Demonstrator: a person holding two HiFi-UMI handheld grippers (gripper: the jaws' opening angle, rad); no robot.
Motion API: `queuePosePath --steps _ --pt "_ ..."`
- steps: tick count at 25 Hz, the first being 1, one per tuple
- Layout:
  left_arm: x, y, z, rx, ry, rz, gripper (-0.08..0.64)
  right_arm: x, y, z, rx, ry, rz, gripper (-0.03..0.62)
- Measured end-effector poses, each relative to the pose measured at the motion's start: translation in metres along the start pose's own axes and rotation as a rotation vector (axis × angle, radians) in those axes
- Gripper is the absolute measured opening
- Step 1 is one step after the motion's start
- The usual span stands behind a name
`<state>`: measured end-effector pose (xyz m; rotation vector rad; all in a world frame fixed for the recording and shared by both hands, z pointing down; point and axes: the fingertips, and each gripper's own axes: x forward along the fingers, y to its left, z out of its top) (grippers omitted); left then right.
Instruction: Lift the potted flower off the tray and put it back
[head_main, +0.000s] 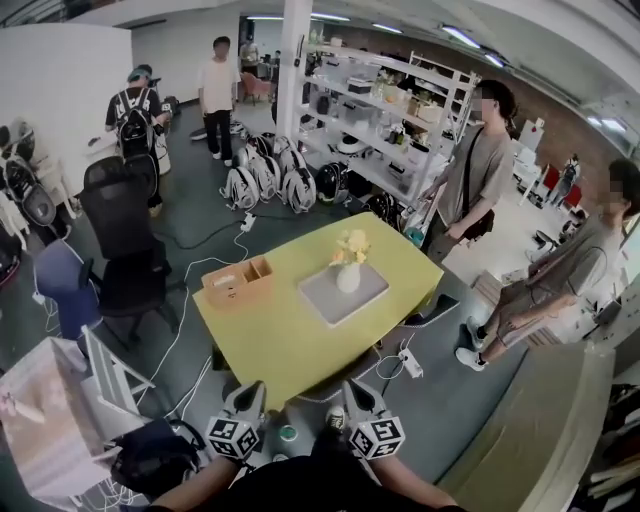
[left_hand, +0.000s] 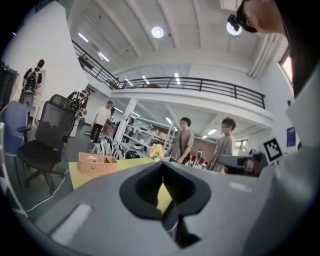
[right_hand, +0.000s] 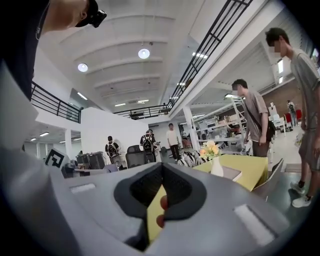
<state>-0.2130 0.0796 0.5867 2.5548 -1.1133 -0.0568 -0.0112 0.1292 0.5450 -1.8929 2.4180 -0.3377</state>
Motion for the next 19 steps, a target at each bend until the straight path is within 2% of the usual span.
queuePosePath --steps 4,9,19 --pt "0.0009 -0.0053 0.0005 0.004 0.003 -0.015 0.006 -0.0049 0.0019 -0.0039 0.008 0.014 -0.004 0.003" --pt "-0.0002 -0.0098 0.0001 0.007 0.006 -0.027 0.006 -0.0079 -0.0016 -0.0069 0.000 0.034 -0.049 0.003" --pt "0.0013 -0.0108 0.0049 0.008 0.003 -0.028 0.006 -0.0058 0.0035 -0.0017 -0.004 0.020 -0.032 0.003"
